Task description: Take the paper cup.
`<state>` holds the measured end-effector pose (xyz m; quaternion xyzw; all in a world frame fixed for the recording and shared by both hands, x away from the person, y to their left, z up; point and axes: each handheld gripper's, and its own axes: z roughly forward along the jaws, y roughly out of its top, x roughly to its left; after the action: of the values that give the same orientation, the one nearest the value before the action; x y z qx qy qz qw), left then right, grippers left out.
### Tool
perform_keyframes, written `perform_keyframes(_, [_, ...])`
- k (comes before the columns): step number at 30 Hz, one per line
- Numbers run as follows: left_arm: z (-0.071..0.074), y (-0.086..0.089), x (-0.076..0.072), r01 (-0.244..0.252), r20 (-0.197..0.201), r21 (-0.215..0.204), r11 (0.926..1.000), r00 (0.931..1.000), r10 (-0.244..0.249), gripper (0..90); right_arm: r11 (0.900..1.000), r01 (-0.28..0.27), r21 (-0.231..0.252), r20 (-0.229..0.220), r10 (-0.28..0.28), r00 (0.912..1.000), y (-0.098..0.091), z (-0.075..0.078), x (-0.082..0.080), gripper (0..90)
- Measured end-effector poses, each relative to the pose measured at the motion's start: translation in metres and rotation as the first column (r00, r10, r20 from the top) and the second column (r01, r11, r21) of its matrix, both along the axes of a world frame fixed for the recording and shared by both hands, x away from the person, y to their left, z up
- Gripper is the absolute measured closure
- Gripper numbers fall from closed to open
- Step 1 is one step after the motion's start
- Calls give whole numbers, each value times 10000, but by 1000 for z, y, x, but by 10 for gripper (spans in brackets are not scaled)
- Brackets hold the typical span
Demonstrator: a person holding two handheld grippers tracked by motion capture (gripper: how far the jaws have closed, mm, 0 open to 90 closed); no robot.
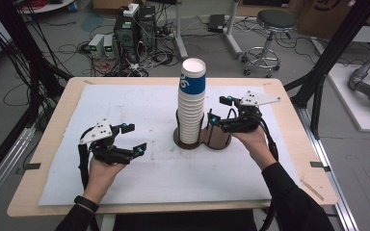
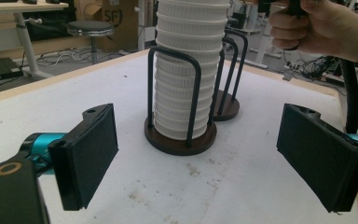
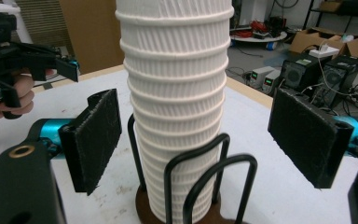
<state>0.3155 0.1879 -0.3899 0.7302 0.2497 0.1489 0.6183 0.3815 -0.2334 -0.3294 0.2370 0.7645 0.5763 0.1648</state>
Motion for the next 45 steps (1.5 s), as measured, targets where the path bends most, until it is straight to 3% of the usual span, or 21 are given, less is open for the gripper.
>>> perform_keyframes(16, [-1, -2, 0, 163, -119, -57, 9999, 9998, -163, 123, 9995, -322, 32, -261, 323, 9991, 28, 10, 20, 152])
perform_keyframes(31, [-1, -5, 0, 385, -142, -49, 9992, 9992, -386, 123, 9957, -875, -290, -630, 856, 9943, 45, 12, 32, 152])
perform_keyframes(38, [-1, -6, 0, 410, -163, -46, 9991, 9990, -411, 123, 9936, -1078, -347, -633, 1055, 9924, 48, 13, 37, 142])
perform_keyframes(45, [0, -7, 0, 407, -201, -39, 9992, 9990, -408, 123, 9944, -870, -600, -362, 849, 9957, 50, 14, 35, 147])
